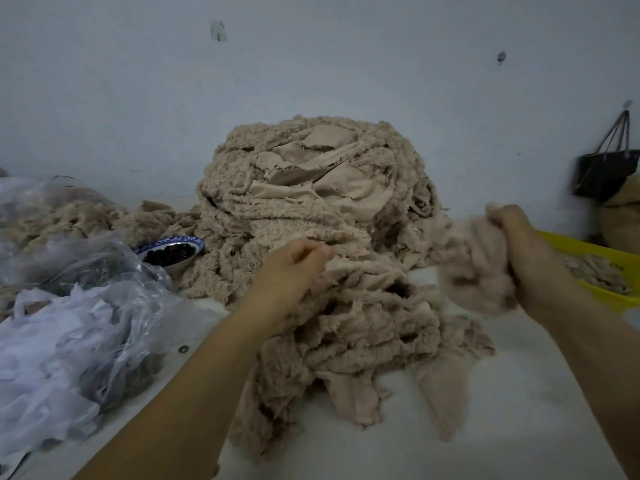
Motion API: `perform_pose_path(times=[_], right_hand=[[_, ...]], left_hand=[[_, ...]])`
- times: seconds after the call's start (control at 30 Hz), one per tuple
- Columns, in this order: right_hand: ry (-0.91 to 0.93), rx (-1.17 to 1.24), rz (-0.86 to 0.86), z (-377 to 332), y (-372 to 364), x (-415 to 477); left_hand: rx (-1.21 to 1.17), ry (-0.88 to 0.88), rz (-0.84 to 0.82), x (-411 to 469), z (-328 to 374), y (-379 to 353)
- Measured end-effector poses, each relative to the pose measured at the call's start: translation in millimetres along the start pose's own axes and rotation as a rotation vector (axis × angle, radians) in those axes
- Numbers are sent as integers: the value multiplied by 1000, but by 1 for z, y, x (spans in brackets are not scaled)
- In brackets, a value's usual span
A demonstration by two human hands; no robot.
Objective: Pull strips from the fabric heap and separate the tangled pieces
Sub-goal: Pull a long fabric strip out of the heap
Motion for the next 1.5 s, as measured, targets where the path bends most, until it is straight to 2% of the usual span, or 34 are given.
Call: perform_pose_path(times=[0.07, 0.13, 0.17, 0.23, 0.3, 0.37, 0.43, 0.5, 0.57, 0.63, 0.73, 0.83, 0.9, 1.0, 1.07, 1.17, 1.27, 1.37, 1.5], right_hand=[[-10, -328, 13, 0, 9, 3], [75, -654, 32, -3, 4, 1], [148, -796, 45, -2, -2, 0], [354, -905, 25, 2, -20, -6], [490, -823, -177, 13, -46, -16], [591, -907, -398, 29, -75, -24], [673, -992, -396, 40, -92, -23], [591, -825, -263, 33, -92, -19], [438, -576, -181, 20, -86, -13], [373, -408, -96, 5, -78, -8], [298, -183, 48, -11, -60, 1], [247, -112, 32, -16, -40, 9], [204, -136, -34, -13, -35, 10], [221, -186, -51, -11, -27, 10], [273, -295, -65, -10, -21, 9], [360, -563, -101, -10, -14, 6], [403, -680, -53, -9, -7, 10], [401, -675, 111, -6, 0, 15], [378, -597, 225, -4, 4, 16]], left_hand=[[229, 26, -165, -3, -9, -4], [471, 39, -341, -4, -19, -15], [552, 24, -359, -4, -23, -20], [540, 14, -293, -1, -23, -24], [447, 8, -185, 3, -18, -22], [395, -52, -90, 4, -14, -22], [327, -107, -95, 2, -14, -24], [336, -86, -251, -2, -19, -26], [597, -74, -353, 2, -31, -25], [796, -57, -294, 8, -39, -19], [899, 17, -191, 19, -48, -4], [686, 84, -77, 25, -48, 13], [387, 152, -5, 26, -41, 21], [-216, 225, 25, 26, -16, 25], [-397, 188, 113, 32, 1, 33], [-515, 101, 295, 41, 14, 46], [-490, 17, 408, 36, 12, 50], [-448, -4, 503, 30, -2, 48], [-400, 106, 583, 26, -22, 51]])
Point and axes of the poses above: each hand's wrist, its own x-axis towards the middle knuckle, its own y-axis out of the back of the hand, z = x × y, the point moved 1 cm from there along x, towards the middle knuckle, and after that the axes turned 6 degrees about -x, right-handed, at the moved point
